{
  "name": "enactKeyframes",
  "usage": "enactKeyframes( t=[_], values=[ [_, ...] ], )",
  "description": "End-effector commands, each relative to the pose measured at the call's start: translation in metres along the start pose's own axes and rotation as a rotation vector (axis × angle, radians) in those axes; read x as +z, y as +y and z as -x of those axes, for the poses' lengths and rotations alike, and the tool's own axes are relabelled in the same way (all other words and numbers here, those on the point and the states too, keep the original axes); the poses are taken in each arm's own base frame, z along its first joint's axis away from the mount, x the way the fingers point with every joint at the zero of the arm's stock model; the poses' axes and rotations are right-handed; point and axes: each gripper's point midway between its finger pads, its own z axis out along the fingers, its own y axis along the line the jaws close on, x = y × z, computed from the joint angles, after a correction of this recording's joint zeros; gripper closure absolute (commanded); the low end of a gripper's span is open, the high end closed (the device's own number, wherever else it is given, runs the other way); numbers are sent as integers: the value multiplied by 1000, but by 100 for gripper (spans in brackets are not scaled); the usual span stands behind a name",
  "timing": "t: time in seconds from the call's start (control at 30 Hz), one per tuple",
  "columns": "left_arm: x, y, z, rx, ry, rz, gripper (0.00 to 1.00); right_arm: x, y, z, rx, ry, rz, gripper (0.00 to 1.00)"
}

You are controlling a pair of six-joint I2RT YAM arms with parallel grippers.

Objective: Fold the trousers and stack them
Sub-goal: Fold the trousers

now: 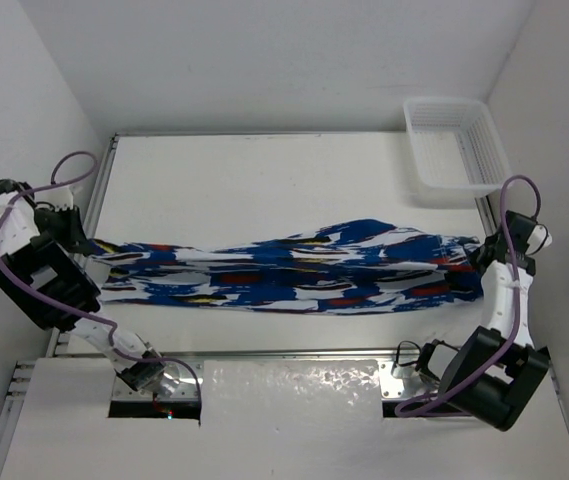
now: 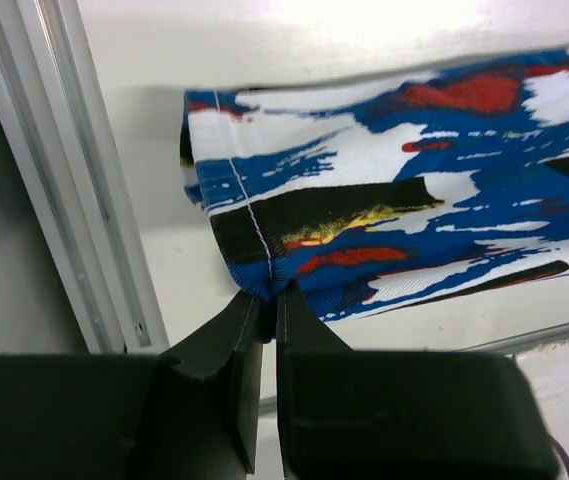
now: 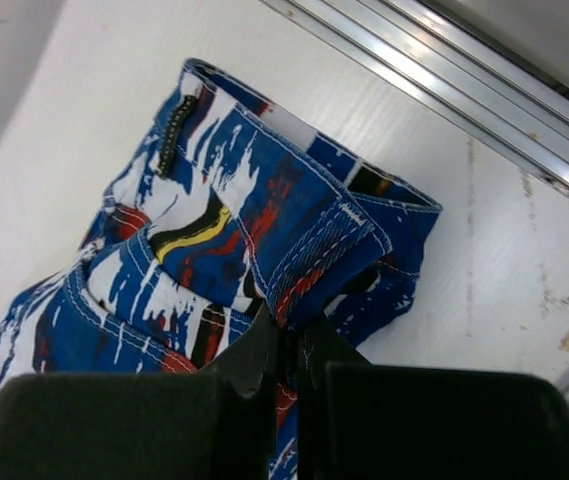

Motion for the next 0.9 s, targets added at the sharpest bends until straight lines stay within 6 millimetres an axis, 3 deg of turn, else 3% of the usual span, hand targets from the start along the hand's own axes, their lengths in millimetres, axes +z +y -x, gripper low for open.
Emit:
enactKeyframes(
  t=[0.0,0.13,0.3,0.33,0.37,0.4,0.43,0.5,0.6,0.63,0.67,0.7,0.73,0.77,0.83,0.87],
  values=[
    [-16,20,-13,69,7,145,100,0,-38,16,23,-105,-171,100],
    [-1,20,-54,56,121,177,100,8,-44,-14,56,-43,-173,100],
    [16,9,-94,44,234,128,100,11,-51,-24,73,-17,-210,99],
    [23,5,-108,37,290,99,97,12,-56,-25,72,-7,-240,87],
    [26,5,-115,21,320,92,75,10,-64,-31,80,21,-286,66],
    [28,6,-121,10,348,87,64,7,-68,-25,74,9,-327,24],
    [29,7,-124,3,374,80,47,6,-73,-29,55,45,-360,17],
    [22,12,-114,11,350,102,40,0,-71,-7,32,12,-381,11],
    [-3,19,-74,55,230,148,38,-16,-65,30,13,-98,-368,8],
    [-16,17,-47,86,139,145,38,-24,-57,47,4,-167,-329,8],
    [-21,12,-35,104,101,135,38,-30,-43,57,-26,-206,-283,9],
    [-26,3,-26,113,76,112,38,-35,-30,65,-64,-238,-236,12],
    [-28,-11,-9,149,31,92,38,-40,-12,73,-128,-276,-173,22],
    [-26,-20,-3,167,23,81,39,-47,3,77,-166,-308,-128,29],
    [-9,-45,1,208,41,49,39,-56,56,61,-280,-328,34,51],
    [-1,-52,-3,213,59,40,40,-55,80,38,-342,-295,122,56]
  ],
)
